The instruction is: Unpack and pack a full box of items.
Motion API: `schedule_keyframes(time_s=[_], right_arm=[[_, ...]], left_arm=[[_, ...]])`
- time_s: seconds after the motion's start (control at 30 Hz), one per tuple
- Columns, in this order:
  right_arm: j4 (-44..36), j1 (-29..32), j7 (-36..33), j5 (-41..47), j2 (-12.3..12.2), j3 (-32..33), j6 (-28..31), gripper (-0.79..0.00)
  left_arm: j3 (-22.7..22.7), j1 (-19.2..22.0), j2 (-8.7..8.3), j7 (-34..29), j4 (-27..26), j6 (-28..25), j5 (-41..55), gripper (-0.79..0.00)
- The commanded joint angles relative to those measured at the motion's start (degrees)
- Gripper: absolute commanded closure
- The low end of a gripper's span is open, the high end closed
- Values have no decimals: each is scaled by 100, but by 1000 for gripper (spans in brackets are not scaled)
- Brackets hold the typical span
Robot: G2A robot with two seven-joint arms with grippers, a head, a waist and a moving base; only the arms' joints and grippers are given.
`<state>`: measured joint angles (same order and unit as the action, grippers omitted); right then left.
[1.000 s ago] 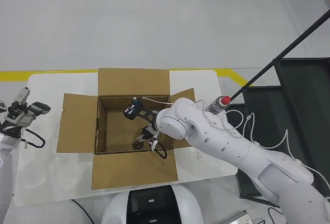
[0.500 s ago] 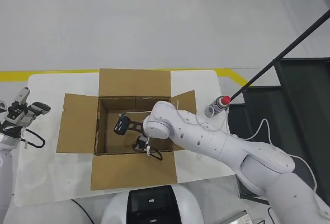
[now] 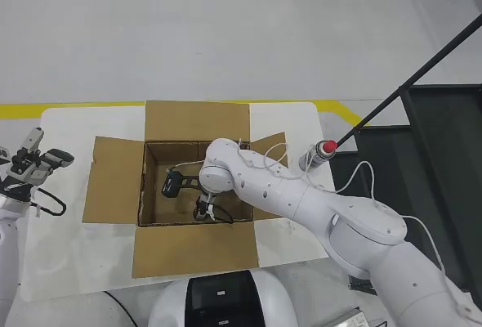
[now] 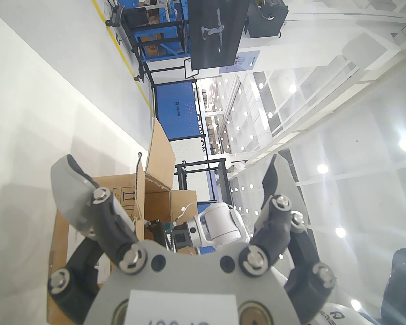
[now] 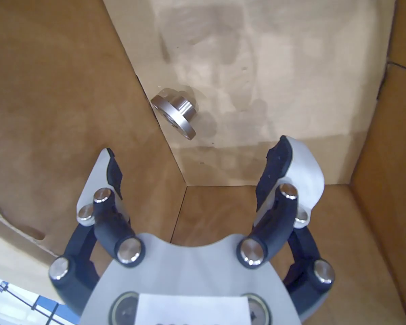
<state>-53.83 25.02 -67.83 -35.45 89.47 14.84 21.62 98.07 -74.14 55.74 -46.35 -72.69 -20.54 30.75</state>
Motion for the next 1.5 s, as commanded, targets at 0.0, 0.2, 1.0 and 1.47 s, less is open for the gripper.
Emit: schedule_keyframes(time_s=[0.0,0.2,1.0,1.47], right_arm=[[188,-9,-7,27,81,-34,110,-690],[776,-28,107,64,335,-115,418,-493],[2204,-174,410,27,1099,-200,1263,0],[2279,-575,442,502,1057,287,1541,0]], left_arm=[[0,0,0,0,0,0,0,-785],[0,0,0,0,0,0,0,-785],[0,0,0,0,0,0,0,-785],[0,0,0,0,0,0,0,-785]])
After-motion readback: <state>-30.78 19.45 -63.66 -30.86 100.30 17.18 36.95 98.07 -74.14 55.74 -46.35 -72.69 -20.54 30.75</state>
